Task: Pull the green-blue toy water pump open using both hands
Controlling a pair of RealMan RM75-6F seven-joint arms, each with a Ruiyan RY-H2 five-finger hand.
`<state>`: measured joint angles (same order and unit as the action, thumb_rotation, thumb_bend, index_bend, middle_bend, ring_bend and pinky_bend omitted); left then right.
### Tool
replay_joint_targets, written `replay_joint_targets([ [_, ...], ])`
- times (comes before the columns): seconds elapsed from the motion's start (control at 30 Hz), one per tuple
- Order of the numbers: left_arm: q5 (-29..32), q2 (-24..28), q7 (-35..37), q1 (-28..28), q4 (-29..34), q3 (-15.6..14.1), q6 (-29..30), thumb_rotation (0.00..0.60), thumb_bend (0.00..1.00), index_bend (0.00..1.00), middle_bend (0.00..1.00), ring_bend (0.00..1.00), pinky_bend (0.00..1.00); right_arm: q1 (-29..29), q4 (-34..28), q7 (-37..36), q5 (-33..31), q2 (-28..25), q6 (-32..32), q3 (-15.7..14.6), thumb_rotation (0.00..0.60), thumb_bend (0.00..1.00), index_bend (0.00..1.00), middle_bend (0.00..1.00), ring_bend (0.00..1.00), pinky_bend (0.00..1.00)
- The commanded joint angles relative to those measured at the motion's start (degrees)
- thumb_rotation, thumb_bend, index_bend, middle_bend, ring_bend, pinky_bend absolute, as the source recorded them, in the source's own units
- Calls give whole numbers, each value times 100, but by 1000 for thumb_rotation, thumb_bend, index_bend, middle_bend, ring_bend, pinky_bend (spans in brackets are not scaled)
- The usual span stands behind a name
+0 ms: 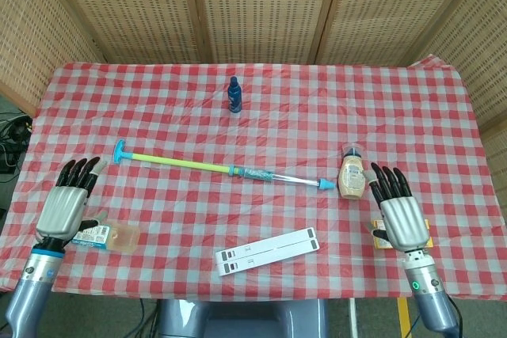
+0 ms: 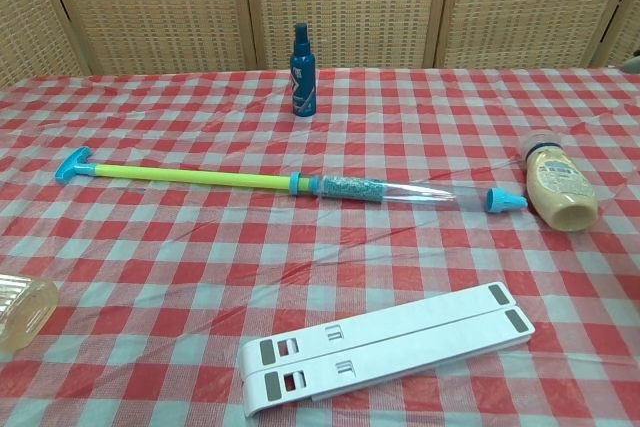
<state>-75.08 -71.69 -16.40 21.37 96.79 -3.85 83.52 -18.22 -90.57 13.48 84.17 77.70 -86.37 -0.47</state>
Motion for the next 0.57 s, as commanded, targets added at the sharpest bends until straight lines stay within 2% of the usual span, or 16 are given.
replay_joint_targets([
  [0.03, -112, 14, -297, -313, -110, -164, 275, 600, 116, 0, 0, 0, 0, 249, 221, -122, 268, -122, -239, -175, 600, 193, 1, 0, 0, 0],
  [0.23, -402, 65, -313, -690, -85, -208, 652, 600, 111, 0, 0, 0, 0, 545, 464, -282, 524, -88, -564, -218, 600, 181, 0, 0, 0, 0],
  [0.57, -532, 104, -174, -810, -148, -101, 471, 600, 111, 0, 0, 0, 0, 654, 481, -429, 574, -135, -527, -85, 600, 181, 0, 0, 0, 0],
])
